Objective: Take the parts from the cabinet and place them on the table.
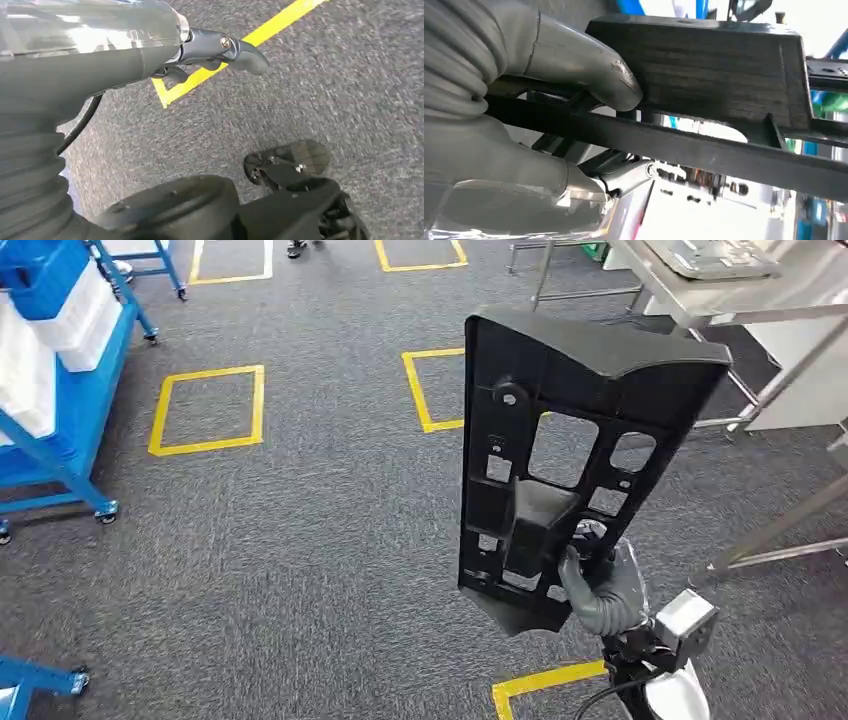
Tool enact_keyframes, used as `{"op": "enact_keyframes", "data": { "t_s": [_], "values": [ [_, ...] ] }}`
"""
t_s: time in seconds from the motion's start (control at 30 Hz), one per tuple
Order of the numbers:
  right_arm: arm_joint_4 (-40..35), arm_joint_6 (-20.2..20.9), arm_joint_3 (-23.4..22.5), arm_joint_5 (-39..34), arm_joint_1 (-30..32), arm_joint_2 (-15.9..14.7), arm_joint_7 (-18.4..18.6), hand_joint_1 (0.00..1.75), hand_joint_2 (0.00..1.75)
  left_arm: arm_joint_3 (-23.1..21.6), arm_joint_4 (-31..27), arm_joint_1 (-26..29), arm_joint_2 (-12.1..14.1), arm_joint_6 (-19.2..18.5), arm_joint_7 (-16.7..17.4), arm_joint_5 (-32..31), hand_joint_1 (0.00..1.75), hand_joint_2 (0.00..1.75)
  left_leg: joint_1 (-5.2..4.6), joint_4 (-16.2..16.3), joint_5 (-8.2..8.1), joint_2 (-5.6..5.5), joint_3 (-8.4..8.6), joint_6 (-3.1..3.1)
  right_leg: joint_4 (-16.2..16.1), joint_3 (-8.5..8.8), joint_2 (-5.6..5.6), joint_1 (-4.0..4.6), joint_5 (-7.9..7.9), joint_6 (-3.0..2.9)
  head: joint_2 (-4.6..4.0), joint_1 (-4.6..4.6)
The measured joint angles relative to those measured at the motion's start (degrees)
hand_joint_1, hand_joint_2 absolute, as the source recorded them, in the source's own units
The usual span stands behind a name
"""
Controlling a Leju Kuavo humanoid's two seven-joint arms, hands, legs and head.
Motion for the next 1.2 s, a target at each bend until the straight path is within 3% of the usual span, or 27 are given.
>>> {"op": "enact_keyframes", "data": {
  "t_s": [0.03, 0.13, 0.17, 0.2, 0.23, 0.3, 0.33, 0.37, 0.4, 0.47, 0.5, 0.53, 0.6, 0.67, 0.7, 0.73, 0.77, 0.83, 0.87, 0.9, 0.93, 0.97, 1.0, 1.03, 1.07, 1.17, 1.2],
  "values": [
    [-0.57, -0.09, -0.46, 0.22, 0.35, -0.15, 0.00, 1.75, 1.75, 0.00, 0.00, -0.04, -0.06, 0.00, -0.02, 0.24, 0.00, 1.75, -0.55, 0.13, -0.30, 0.34, 0.15, -0.44, -0.97, 0.40, -1.68, 0.58, -0.70, -0.55, 0.00, -0.02],
    [-2.74, -0.26, -2.21, 0.26, 3.00, -0.77, -0.04, 1.75, 1.75, 0.02, 0.00, -0.20, -0.31, 0.00, -0.07, 0.44, 0.00, 1.75, -0.36, -0.18, -0.59, 1.60, 0.73, -1.14, -0.91, 0.20, 0.22, 0.82, -0.84, -1.26, 0.00, 0.00],
    [-3.43, -0.20, -2.86, 0.24, 3.74, -0.96, -0.07, 1.75, 1.75, 0.02, 0.00, -0.29, -0.50, 0.02, -0.07, 0.46, 0.00, 1.75, -0.58, -0.20, -0.86, 2.22, 1.06, -1.53, -1.42, 0.42, 0.83, 0.53, -0.62, -1.63, 0.00, 0.00],
    [-3.96, -0.09, -3.21, 0.24, 4.29, -1.01, -0.11, 1.75, 1.75, 0.04, 0.00, -0.39, -0.54, 0.04, -0.02, 0.55, 0.00, 1.75, -0.10, 0.64, -1.69, 0.30, 0.94, -1.92, -1.74, 0.79, 1.45, 0.13, -0.40, -2.03, 0.00, 0.00],
    [-4.31, 0.26, -3.37, 0.22, 4.14, -1.01, -0.07, 1.75, 1.75, 0.09, 0.00, -0.31, -0.72, 0.04, -0.02, 0.74, 0.00, 1.75, -0.06, 3.29, -3.51, -1.80, -0.18, -1.93, -1.78, 0.78, 2.14, 0.07, -0.40, -2.33, 0.00, -0.02],
    [-4.51, 0.55, -3.48, 0.24, 4.03, -1.05, -0.02, 1.75, 1.75, 0.26, 0.00, -0.17, -0.94, 0.04, 0.04, 1.05, 0.00, 1.75, 0.06, 12.92, -8.16, -3.65, -4.74, -2.06, -1.77, 0.76, 3.56, 0.18, -0.36, -2.70, 0.00, 0.00],
    [-4.57, 0.59, -3.50, 0.26, 4.05, -1.05, 0.00, 1.75, 1.75, 0.46, 0.00, -0.17, -1.01, 0.06, 0.02, 1.44, 0.00, 1.75, 0.05, 17.18, -9.54, -4.04, -6.86, -2.11, -1.74, 0.77, 4.33, 0.27, -0.37, -2.72, 0.00, -0.02],
    [-4.57, 0.61, -3.52, 0.29, 4.06, -1.05, 0.09, 1.75, 1.75, 0.52, 0.00, -0.36, -1.16, 0.06, 0.11, 1.40, 0.00, 1.75, 0.06, 19.25, -9.34, -4.09, -8.12, -2.07, -1.72, 0.85, 5.19, 0.34, -0.37, -2.72, 0.00, 0.00],
    [-4.57, 0.50, -3.57, 0.46, 4.04, -1.05, 0.29, 1.75, 1.75, 0.59, 0.00, -0.45, -1.18, 0.02, 0.37, 1.40, 0.00, 1.75, 0.06, 18.04, -7.78, -4.10, -7.82, -1.96, -1.69, 0.98, 5.98, 0.38, -0.38, -2.72, 0.00, 0.00],
    [-4.83, 0.19, -3.57, 1.36, 4.14, -1.05, 0.96, 1.75, 1.75, 0.66, 0.00, -0.40, -1.20, -0.09, 1.01, 0.92, 0.00, 1.75, 0.07, 8.71, -2.00, -4.78, -3.87, -1.46, -1.59, 1.33, 7.77, 0.37, -0.49, -2.56, 0.00, 0.00],
    [-5.16, -0.02, -3.65, 1.75, 4.28, -1.05, 1.12, 1.75, 1.75, 0.66, 0.00, -0.36, -1.20, -0.20, 1.25, 0.76, 0.00, 1.75, 0.14, 3.27, 0.62, -6.92, -1.60, -1.25, -1.49, 1.40, 8.46, 0.30, -0.60, -2.38, 0.00, 0.00],
    [-5.53, -0.22, -3.70, 2.03, 4.34, -1.05, 1.14, 1.75, 1.75, 0.66, 0.00, -0.26, -1.22, -0.31, 1.46, 0.48, 0.00, 1.75, 0.24, 1.31, -0.02, -9.32, -0.79, -1.14, -1.29, 1.21, 8.98, 0.58, -0.64, -2.10, 0.00, 0.00],
    [-6.32, -0.59, -4.07, 2.34, 4.77, -1.05, 1.24, 1.75, 1.75, 0.66, 0.00, -0.27, -1.42, -0.31, 1.66, 0.33, 0.00, 1.75, 0.23, 0.72, 0.04, -8.51, -0.73, -1.02, -1.26, 0.69, 10.14, 0.16, -0.44, -1.38, 0.00, 0.00],
    [-7.08, -0.55, -4.31, 2.36, 5.62, -1.07, 1.31, 1.75, 1.75, 0.66, 0.00, -0.30, -1.51, -0.31, 1.77, 0.33, 0.00, 1.75, 0.09, 0.34, 0.38, -7.40, -0.51, -0.28, -1.57, 0.41, 11.45, 0.13, -0.13, -0.41, 0.00, 0.00],
    [-7.28, -0.57, -4.51, 2.38, 5.90, -1.16, 1.31, 1.75, 1.75, 0.66, 0.00, -0.34, -1.77, -0.31, 1.79, 0.31, 0.00, 1.75, 0.40, -0.29, 0.84, -6.45, -0.37, 0.30, -0.92, 0.32, 9.99, -0.06, -0.58, -0.39, 0.00, 0.00],
    [-7.50, -0.59, -4.68, 2.38, 5.88, -1.20, 1.33, 1.75, 1.75, 0.66, 0.00, -0.41, -1.81, -0.31, 1.79, 0.31, 0.00, 1.75, 0.32, -0.54, 0.92, -5.89, -0.31, 0.61, 0.86, -0.63, 6.67, 0.31, -2.08, -0.21, 0.00, 0.02],
    [-7.57, -0.61, -4.77, 2.45, 5.76, -1.31, 1.36, 1.75, 1.75, 0.66, 0.00, -0.33, -1.86, -0.31, 1.79, 0.22, 0.00, 1.75, 0.24, -0.54, 0.96, -5.23, -0.35, 0.72, 4.47, -2.40, 4.81, 0.32, -4.30, 0.06, 0.00, 0.00],
    [-7.67, -1.05, -4.85, 2.99, 6.13, -1.31, 1.44, 1.75, 1.75, 0.66, 0.00, -0.01, -1.88, -0.50, 2.42, -0.37, 0.00, 1.75, -0.02, -0.49, 0.78, -3.51, -0.38, 0.90, 13.96, -6.98, 3.62, -0.03, -8.35, 0.54, 0.00, 0.00],
    [-7.94, -1.36, -4.96, 3.30, 6.61, -1.31, 1.59, 1.75, 1.75, 0.66, 0.00, 0.09, -1.88, -0.55, 2.73, -0.48, 0.00, 1.75, -0.06, -0.46, 0.68, -2.79, -0.38, 0.87, 16.23, -8.12, 3.50, -0.15, -8.62, 0.68, 0.00, 0.00],
    [-8.25, -1.64, -5.05, 3.45, 7.15, -1.29, 1.84, 1.75, 1.75, 0.61, 0.00, 0.09, -1.88, -0.66, 3.10, -0.63, 0.00, 1.75, -0.06, -0.43, 0.58, -2.06, -0.33, 0.80, 15.71, -7.84, 3.36, -0.19, -7.65, 0.78, 0.00, 0.00],
    [-8.57, -1.71, -5.23, 3.52, 7.69, -1.29, 2.03, 1.75, 1.75, 0.63, 0.00, 0.07, -1.90, -0.87, 3.17, -0.59, 0.00, 1.75, -0.05, -0.37, 0.44, -1.46, -0.26, 0.69, 12.73, -6.29, 3.11, -0.20, -5.75, 0.83, 0.00, 0.00],
    [-8.99, -1.73, -5.49, 3.52, 8.17, -1.29, 2.10, 1.75, 1.75, 0.63, 0.00, 0.06, -1.90, -0.94, 3.21, -0.48, 0.00, 1.75, -0.04, -0.29, 0.22, -0.83, -0.13, 0.57, 7.68, -3.60, 2.61, -0.21, -3.27, 0.81, 0.00, 0.00],
    [-9.29, -1.73, -5.73, 3.52, 8.46, -1.29, 2.10, 1.75, 1.75, 0.63, 0.00, 0.07, -1.90, -0.94, 3.50, -0.44, 0.00, 1.75, -0.05, -0.22, -0.01, -0.29, 0.11, 0.34, 2.00, -0.39, 0.90, -0.12, -1.02, 0.66, 0.00, 0.00],
    [-9.42, -1.86, -6.06, 3.50, 8.40, -1.29, 2.03, 1.75, 1.75, 0.63, 0.00, 0.10, -1.90, -0.90, 3.69, -0.44, 0.00, 1.75, -0.40, -0.16, -0.27, 0.27, 0.37, -0.02, -1.38, 1.20, -2.08, 0.32, -1.48, 0.15, 0.00, 0.00],
    [-9.45, -2.37, -6.28, 3.67, 8.38, -1.29, 1.92, 1.75, 1.75, 0.63, 0.00, 0.11, -1.90, -0.79, 3.87, -0.35, 0.00, 1.75, -0.66, -0.04, -0.54, 0.64, 0.42, -0.41, -1.47, 1.27, -1.38, 0.50, -1.03, -0.40, 0.00, 0.00],
    [-9.45, -7.20, -7.82, 8.45, 8.39, -0.90, 0.90, 1.75, 1.75, 0.68, 0.00, -0.04, -1.90, -0.29, 3.65, 0.08, 0.00, 1.75, -0.54, -0.28, -0.87, 2.31, 1.14, -1.14, -1.29, 0.93, 0.54, 0.76, -1.24, -1.08, 0.00, 0.00],
    [-9.47, -9.39, -8.39, 10.57, 8.33, -0.62, 0.85, 1.75, 1.75, 0.68, 0.00, -0.16, -1.88, -0.31, 3.39, 0.24, 0.00, 1.75, -0.59, -0.08, -1.37, 2.34, 1.10, -1.63, -1.81, 1.43, 1.33, -0.01, -0.89, -1.62, 0.00, 0.00]
  ]
}}
